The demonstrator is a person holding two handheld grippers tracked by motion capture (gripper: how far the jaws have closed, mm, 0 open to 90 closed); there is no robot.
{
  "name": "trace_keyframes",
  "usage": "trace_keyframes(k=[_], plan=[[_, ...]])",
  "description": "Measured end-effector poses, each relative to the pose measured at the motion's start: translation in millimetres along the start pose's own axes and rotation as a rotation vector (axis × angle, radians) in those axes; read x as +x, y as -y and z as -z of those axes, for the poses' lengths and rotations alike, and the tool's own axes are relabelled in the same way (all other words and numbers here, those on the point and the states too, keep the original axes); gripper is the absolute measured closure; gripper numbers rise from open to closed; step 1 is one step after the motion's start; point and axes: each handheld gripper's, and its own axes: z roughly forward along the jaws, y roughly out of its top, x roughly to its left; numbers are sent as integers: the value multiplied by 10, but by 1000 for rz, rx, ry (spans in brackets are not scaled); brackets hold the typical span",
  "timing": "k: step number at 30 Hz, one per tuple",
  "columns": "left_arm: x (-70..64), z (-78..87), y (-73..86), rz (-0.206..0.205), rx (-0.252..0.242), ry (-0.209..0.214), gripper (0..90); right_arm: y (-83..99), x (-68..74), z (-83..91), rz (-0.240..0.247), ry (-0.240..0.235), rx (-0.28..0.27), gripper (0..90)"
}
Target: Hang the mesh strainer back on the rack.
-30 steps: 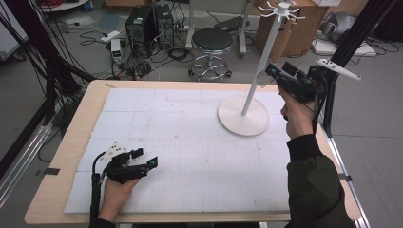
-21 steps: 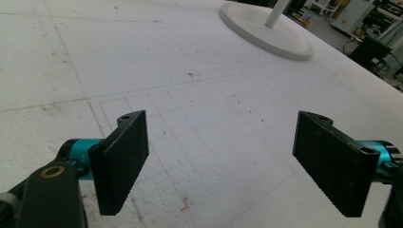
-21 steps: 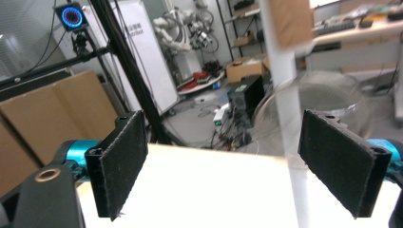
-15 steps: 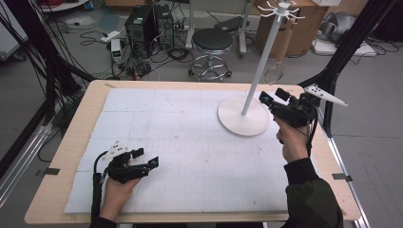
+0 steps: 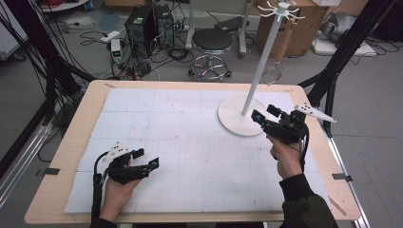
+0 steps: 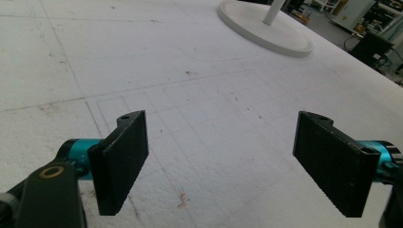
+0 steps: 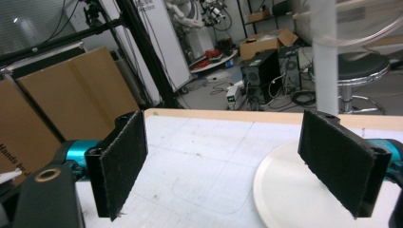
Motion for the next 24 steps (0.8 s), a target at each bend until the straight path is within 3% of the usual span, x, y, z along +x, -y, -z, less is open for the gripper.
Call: trace_keyframes(k=[15, 24], plan=[[5, 34, 9, 2, -5, 25, 192, 177, 163, -13, 23, -35, 28, 159], [-15, 10, 6, -2, -5, 6, 189, 378, 173, -31, 17, -39, 61, 159]])
